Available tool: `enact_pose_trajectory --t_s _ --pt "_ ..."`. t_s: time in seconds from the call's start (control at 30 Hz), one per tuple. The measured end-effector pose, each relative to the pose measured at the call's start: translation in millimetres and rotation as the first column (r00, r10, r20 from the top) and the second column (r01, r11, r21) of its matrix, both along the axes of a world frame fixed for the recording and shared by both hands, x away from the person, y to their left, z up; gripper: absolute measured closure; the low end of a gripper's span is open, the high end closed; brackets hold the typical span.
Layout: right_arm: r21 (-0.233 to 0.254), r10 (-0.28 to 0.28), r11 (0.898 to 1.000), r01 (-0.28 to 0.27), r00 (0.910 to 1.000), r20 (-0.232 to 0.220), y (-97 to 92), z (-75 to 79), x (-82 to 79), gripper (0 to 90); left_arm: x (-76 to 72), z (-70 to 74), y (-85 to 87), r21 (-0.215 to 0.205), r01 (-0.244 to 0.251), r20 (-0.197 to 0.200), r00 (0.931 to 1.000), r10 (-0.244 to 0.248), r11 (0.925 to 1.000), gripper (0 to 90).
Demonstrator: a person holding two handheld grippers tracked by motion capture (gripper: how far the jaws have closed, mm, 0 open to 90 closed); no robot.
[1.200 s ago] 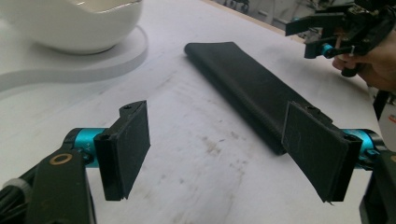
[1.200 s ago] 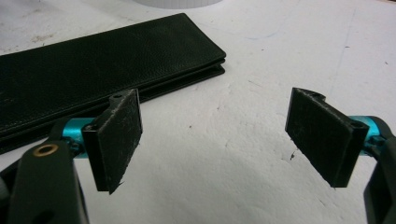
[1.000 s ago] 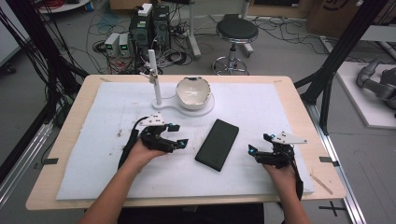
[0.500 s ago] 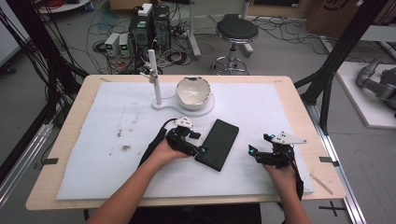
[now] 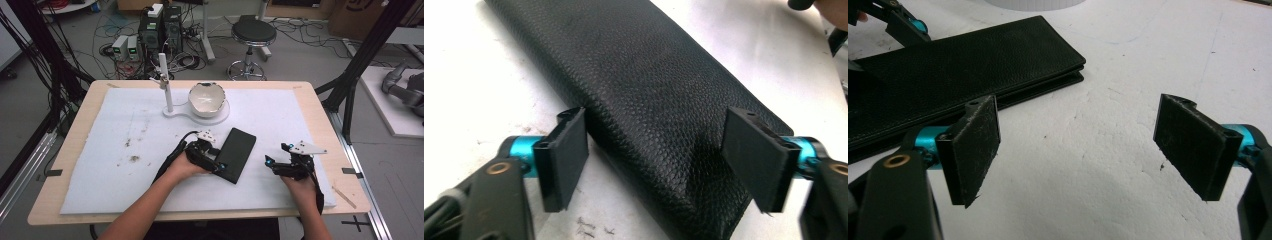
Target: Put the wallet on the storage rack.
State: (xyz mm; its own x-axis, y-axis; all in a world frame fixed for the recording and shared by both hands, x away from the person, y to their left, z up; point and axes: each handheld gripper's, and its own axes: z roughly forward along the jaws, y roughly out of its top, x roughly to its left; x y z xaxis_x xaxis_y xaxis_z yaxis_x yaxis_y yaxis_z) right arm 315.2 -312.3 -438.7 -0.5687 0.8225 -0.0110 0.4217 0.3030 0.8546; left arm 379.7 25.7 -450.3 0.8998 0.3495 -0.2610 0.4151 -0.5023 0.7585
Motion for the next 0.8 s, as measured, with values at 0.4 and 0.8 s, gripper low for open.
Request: enact_pose_trajectory --t_s 0.4,0.8 --pt "-0.003 -0.001 1.000 0.001 1.0000 0.006 0.3 0.6 -0.7 19.1 7.5 0.4 9.1 -0.106 0.011 -0.043 0.9990 -0.016 0.9943 75.1" --pt "0.017 -0.009 1.000 0.009 0.9999 0.013 -4.5 1.6 -0.9 19.1 -0.9 28.0 22.7 -0.171 0.039 0.030 0.9990 -0.034 0.9844 81.4"
